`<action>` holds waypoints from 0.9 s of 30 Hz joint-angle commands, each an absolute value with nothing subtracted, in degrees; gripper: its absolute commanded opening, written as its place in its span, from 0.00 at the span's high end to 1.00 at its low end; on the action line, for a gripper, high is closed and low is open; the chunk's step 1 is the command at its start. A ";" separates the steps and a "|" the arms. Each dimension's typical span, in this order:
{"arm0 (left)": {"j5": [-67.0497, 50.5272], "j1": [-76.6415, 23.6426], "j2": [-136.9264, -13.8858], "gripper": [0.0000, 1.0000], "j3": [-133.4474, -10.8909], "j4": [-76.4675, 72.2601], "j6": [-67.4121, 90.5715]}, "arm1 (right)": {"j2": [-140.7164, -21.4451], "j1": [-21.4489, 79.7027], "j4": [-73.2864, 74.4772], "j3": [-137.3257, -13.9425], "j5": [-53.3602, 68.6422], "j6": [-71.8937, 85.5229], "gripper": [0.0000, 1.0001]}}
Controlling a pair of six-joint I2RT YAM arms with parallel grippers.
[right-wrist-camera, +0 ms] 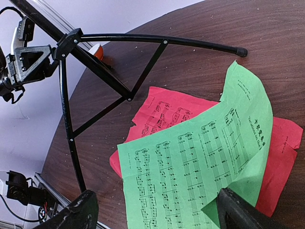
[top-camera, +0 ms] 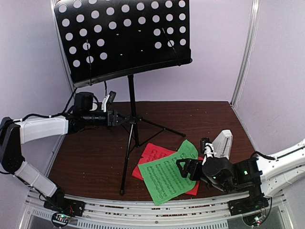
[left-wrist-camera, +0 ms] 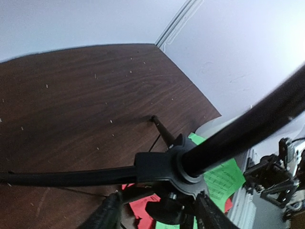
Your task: Pack up the instrument practice props
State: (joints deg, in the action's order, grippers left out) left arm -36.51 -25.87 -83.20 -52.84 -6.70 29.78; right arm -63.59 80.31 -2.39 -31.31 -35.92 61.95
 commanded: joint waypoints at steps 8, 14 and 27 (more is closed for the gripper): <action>-32.18 -25.47 -74.65 0.31 -46.57 -12.58 -8.64 | -60.83 80.11 -5.15 -28.59 -36.20 60.93 0.12; -39.10 -25.53 -76.40 0.31 -46.15 -12.96 -11.67 | -60.77 80.12 -5.36 -28.66 -35.26 59.36 0.12; -38.89 -25.55 -79.72 0.54 -48.42 -13.21 -13.01 | -62.81 80.07 -5.64 -29.44 -33.96 59.31 0.11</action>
State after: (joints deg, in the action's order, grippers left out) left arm -37.78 -25.87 -78.70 -46.52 -10.61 -11.51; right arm -62.11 80.31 -5.15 -29.36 -34.24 59.81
